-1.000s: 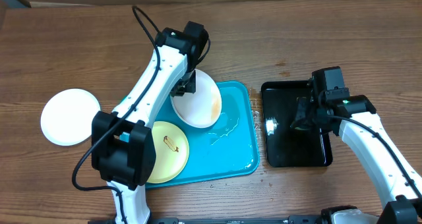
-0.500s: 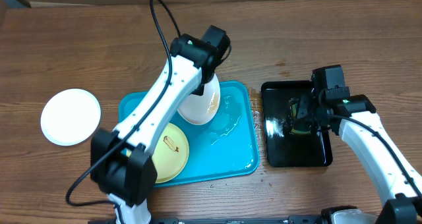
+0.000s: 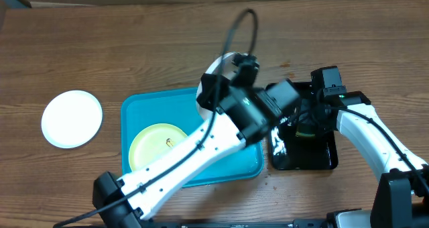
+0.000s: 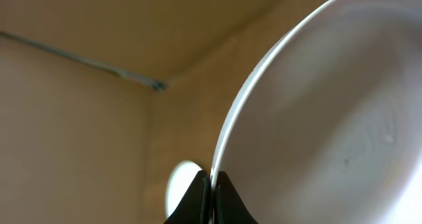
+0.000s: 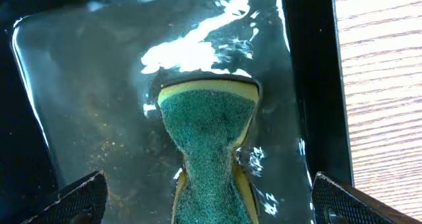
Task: Clean dirty plates on tray and stack at the side
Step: 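Lift the white plate with the left gripper and carry it left, then stack the white plate onto the white plate on the table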
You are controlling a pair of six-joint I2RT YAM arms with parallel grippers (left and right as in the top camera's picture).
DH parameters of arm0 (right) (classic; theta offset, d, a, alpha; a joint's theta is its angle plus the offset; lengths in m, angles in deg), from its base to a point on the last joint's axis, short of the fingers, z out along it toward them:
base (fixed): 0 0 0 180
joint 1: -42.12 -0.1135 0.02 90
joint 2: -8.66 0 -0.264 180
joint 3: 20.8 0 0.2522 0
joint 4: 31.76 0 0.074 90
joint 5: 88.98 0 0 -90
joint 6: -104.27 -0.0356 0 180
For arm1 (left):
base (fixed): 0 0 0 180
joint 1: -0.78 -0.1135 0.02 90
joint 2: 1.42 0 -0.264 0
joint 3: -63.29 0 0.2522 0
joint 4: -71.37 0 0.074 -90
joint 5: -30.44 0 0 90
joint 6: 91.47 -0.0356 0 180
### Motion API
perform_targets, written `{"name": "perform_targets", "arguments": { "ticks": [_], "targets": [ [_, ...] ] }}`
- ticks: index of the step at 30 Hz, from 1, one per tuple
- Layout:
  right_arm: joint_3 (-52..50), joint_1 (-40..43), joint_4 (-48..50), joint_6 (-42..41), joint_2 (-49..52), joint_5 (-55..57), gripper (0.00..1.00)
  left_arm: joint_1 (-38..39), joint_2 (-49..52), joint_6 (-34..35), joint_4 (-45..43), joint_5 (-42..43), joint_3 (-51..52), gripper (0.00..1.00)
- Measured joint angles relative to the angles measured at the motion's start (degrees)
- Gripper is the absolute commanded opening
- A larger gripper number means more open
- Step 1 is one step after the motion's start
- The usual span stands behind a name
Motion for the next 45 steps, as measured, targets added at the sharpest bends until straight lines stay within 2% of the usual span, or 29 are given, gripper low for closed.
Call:
{"name": "perform_targets", "arguments": {
  "ticks": [7,13,18,22,25,30,36,40,45],
  "targets": [
    [0.0,0.0,-0.13,-0.04,0.0,0.0,1.0,3.63,0.0,0.13,1.25,-10.95,0.0,0.04],
    [0.0,0.0,-0.15,-0.04,0.0,0.0,1.0,3.72,0.0,0.33,1.68,-13.44,0.02,0.04],
    [0.0,0.0,-0.11,-0.04,0.0,0.0,1.0,3.58,0.0,3.21,1.68,-12.81,0.0,0.04],
    [0.0,0.0,-0.13,-0.04,0.0,0.0,1.0,1.42,0.0,6.29,1.6,-5.42,0.0,0.04],
    [0.0,-0.02,-0.13,-0.04,0.0,0.02,1.0,-3.65,0.0,8.59,0.92,3.52,0.0,0.04],
    [0.0,-0.02,-0.15,-0.02,0.0,0.0,1.0,-16.7,0.0,10.45,-1.92,20.33,0.0,0.04],
    [0.0,-0.02,-0.15,0.0,0.0,0.02,1.0,-36.3,0.0,11.61,-3.5,39.3,0.0,0.05],
    [0.0,0.0,-0.17,-0.02,0.0,0.02,1.0,-46.75,0.0,11.72,-2.89,46.73,0.0,0.04],
    [0.0,0.0,-0.17,-0.04,0.0,0.02,1.0,-57.11,0.0,11.58,-0.2,50.12,0.0,0.04]
  ]
}}
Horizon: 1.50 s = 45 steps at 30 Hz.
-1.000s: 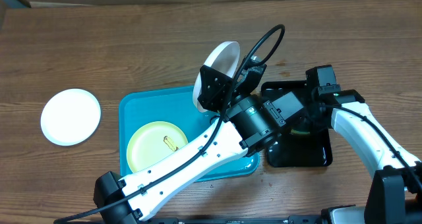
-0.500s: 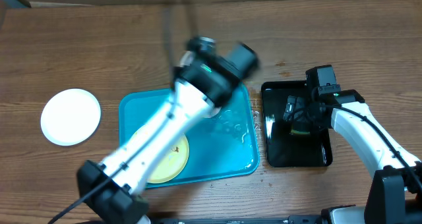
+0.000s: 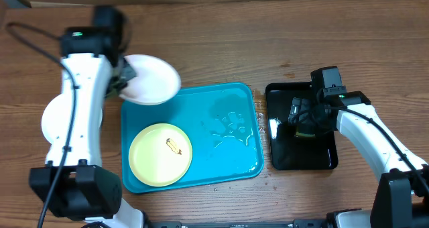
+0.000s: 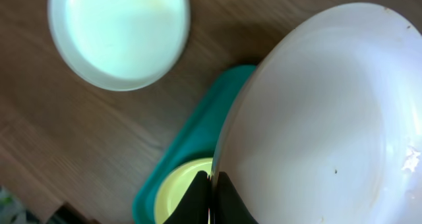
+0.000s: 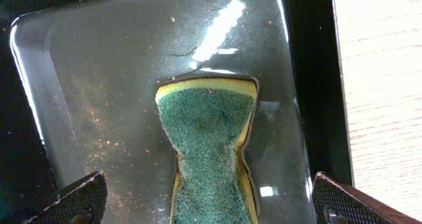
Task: Clean dirty plates on tray and stack at the side
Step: 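Stack the white plate onto the white plate on the table, then move the left gripper to the yellow plate and grip its rim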
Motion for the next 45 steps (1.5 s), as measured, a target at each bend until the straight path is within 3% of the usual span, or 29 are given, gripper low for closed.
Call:
{"name": "perform_targets", "arguments": {
  "ticks": [6,13,19,26,27,28,29,30,31,36,41,45],
  "targets": [
    [0.0,0.0,-0.02,0.02,0.0,0.0,1.0,-10.62,0.0,-0.09,2.71,-3.28,0.07,0.05],
    [0.0,-0.02,0.0,0.0,0.0,-0.02,1.0,-24.11,0.0,-0.09,-0.83,-6.23,3.67,0.04],
    [0.0,0.0,0.0,-0.02,0.0,-0.02,1.0,-33.81,0.0,-0.55,-8.46,-6.21,11.28,0.04],
    [0.0,0.0,0.02,0.02,0.0,0.0,1.0,-39.47,0.0,-4.63,-20.94,1.44,19.58,0.05],
    [0.0,-0.02,0.02,0.02,0.0,0.0,1.0,-39.56,0.0,-5.07,-22.05,2.47,20.39,0.07],
    [0.0,0.0,0.0,0.0,0.0,0.0,1.0,-39.54,0.0,-5.66,-22.99,3.32,21.09,0.24],
    [0.0,0.0,0.0,0.02,0.0,-0.02,1.0,-39.5,0.0,-6.29,-23.54,4.11,21.49,0.57],
    [0.0,0.0,0.02,0.0,0.0,-0.02,1.0,-39.5,0.0,-6.47,-23.78,4.63,21.66,0.85],
    [0.0,0.0,0.0,0.02,0.0,-0.02,1.0,-39.5,0.0,-6.54,-23.98,5.2,21.66,1.0],
    [0.0,-0.02,-0.02,0.0,0.0,0.0,1.0,-39.5,0.0,-9.29,-24.2,10.58,21.64,0.99],
    [0.0,-0.02,0.0,0.02,0.0,0.0,1.0,-39.47,-0.04,-18.53,-20.94,27.45,21.07,0.93],
    [0.0,-0.02,-0.02,0.02,0.0,0.0,1.0,-38.16,-0.98,-24.63,-12.87,35.69,20.83,0.93]
  ]
}}
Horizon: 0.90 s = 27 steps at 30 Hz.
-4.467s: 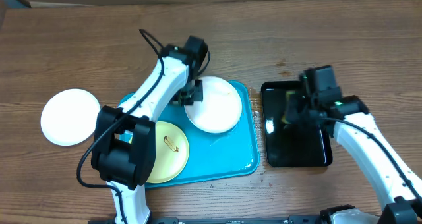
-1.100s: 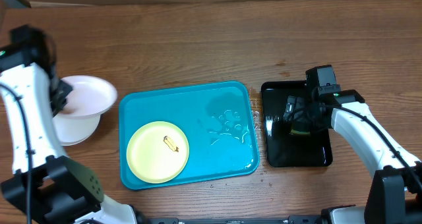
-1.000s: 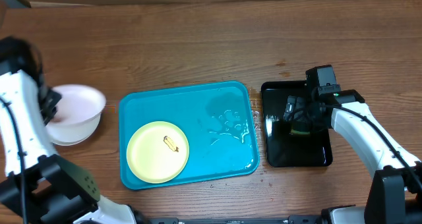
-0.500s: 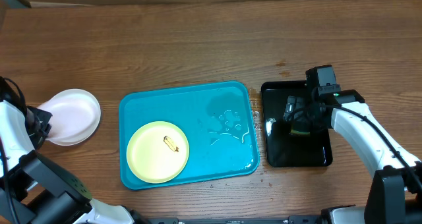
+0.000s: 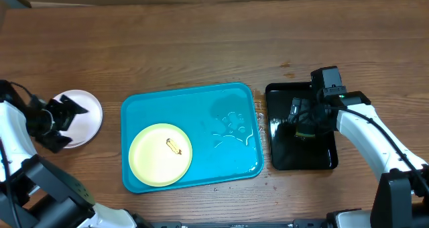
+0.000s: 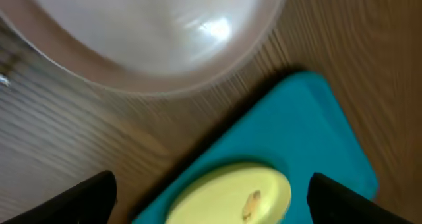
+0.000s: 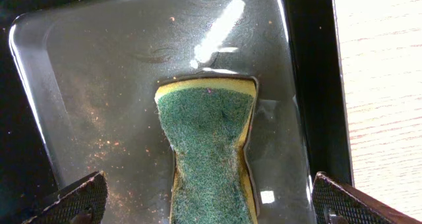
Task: Clean dirty plates on tray and stack at the side
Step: 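Move the left gripper to the yellow plate and grip its rim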
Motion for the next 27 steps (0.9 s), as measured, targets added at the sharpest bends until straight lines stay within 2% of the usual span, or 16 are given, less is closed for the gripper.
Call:
{"name": "perform_targets", "arguments": {
  "ticks": [2,3,5,6,9,12,15,18,23,27],
  "targets": [
    [0.0,0.02,0.02,0.0,0.0,-0.04,1.0,2.14,-1.6,-2.95,2.43,2.34,0.02,0.91],
    [0.0,0.02,0.0,0.0,0.0,0.0,1.0,3.54,-2.54,-4.24,3.39,3.15,0.04,0.84],
    [0.0,0.0,0.0,0.0,0.0,0.0,1.0,6.8,-4.68,-6.47,4.5,3.74,0.83,0.82],
    [0.0,0.02,0.02,0.0,0.0,-0.04,1.0,8.37,-5.73,-7.15,5.07,3.63,1.57,0.82],
    [0.0,0.02,0.0,-0.02,0.0,-0.02,1.0,14.27,-8.28,-8.31,6.38,1.29,5.31,0.73],
    [0.0,0.02,0.02,-0.02,0.0,0.0,1.0,19.28,-8.5,-8.37,5.55,-1.79,10.12,0.46],
    [0.0,0.02,0.0,0.02,0.0,0.02,1.0,22.71,-8.48,-7.28,4.22,-4.35,15.26,0.3],
    [0.0,0.02,0.0,-0.02,0.0,-0.02,1.0,25.24,-8.48,-5.64,2.45,-6.73,19.37,0.29],
    [0.0,0.02,0.0,0.0,0.0,0.0,1.0,26.45,-8.48,0.85,0.17,-13.53,22.99,0.4],
    [0.0,0.02,0.0,0.0,0.0,0.0,1.0,26.45,-8.48,5.16,-2.12,-19.78,23.23,0.39]
  ]
}}
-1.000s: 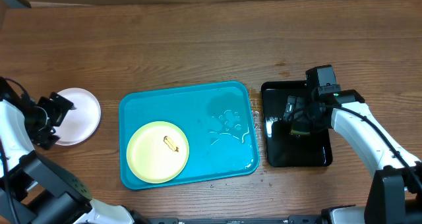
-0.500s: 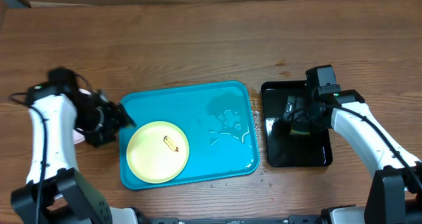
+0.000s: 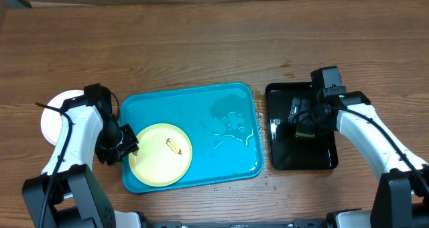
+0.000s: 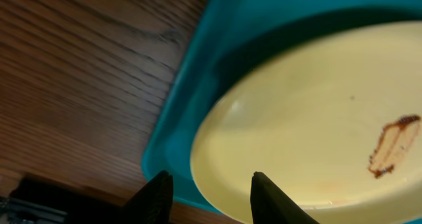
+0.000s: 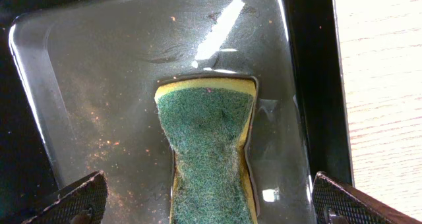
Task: Clean dirty plates on tray and stack at the side
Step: 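Move the left gripper to the yellow plate and grip its rim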
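A yellow plate with a brown smear lies in the front left of the blue tray. My left gripper is open at the plate's left rim: one finger is over the tray's edge, the other over the plate. A white plate lies on the table left of the tray, partly hidden by the left arm. The green and yellow sponge lies in the wet black tray. My right gripper hangs wide open over the sponge.
Water drops lie on the right half of the blue tray. The wooden table runs behind both trays. The black tray sits close beside the blue tray's right edge.
My left gripper was open over the white plate at the far left. It now stands open at the yellow plate's left rim in the tray. The right gripper and sponge are unchanged.
My left gripper held a white plate by its rim near the black tray, with the right gripper open over the sponge. Then the plate was over the tray's back left corner. Then it lay at the far left, let go. Now the left gripper is at the yellow plate.
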You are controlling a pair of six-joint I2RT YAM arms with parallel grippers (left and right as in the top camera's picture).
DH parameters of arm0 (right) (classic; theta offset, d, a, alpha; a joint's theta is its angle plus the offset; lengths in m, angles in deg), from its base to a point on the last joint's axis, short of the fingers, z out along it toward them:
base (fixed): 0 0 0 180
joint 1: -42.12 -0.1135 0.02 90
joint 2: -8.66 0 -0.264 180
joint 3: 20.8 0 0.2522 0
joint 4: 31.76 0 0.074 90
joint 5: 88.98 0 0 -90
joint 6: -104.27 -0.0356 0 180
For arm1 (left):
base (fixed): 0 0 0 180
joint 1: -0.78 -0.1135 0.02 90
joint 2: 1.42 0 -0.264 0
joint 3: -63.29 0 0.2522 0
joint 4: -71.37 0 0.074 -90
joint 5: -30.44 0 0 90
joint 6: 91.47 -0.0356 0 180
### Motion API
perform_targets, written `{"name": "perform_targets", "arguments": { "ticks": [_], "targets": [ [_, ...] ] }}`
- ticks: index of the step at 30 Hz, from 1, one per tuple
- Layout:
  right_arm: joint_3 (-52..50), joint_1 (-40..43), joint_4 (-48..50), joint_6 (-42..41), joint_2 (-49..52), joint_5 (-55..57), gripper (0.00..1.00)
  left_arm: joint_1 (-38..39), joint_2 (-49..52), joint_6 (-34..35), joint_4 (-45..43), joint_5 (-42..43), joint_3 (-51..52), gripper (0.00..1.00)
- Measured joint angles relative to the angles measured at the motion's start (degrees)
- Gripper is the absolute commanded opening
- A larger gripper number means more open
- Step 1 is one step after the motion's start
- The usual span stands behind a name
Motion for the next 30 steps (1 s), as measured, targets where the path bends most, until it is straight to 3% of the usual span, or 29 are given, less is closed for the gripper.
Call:
{"name": "perform_targets", "arguments": {
  "ticks": [8,17,23,30],
  "targets": [
    [0.0,-0.02,0.0,0.0,0.0,0.0,1.0,0.0,0.0,3.13,-2.82,-5.33,0.74,0.33],
    [0.0,-0.02,-0.02,-0.02,0.0,-0.02,1.0,0.0,0.0,2.58,-6.45,-2.45,8.41,0.3],
    [0.0,0.0,-0.04,-0.02,0.0,-0.02,1.0,0.0,0.0,1.49,-7.65,-0.31,9.35,0.11],
    [0.0,-0.02,-0.02,-0.04,0.0,-0.02,1.0,0.0,0.0,1.33,-9.27,0.5,10.25,0.09]
  ]
}}
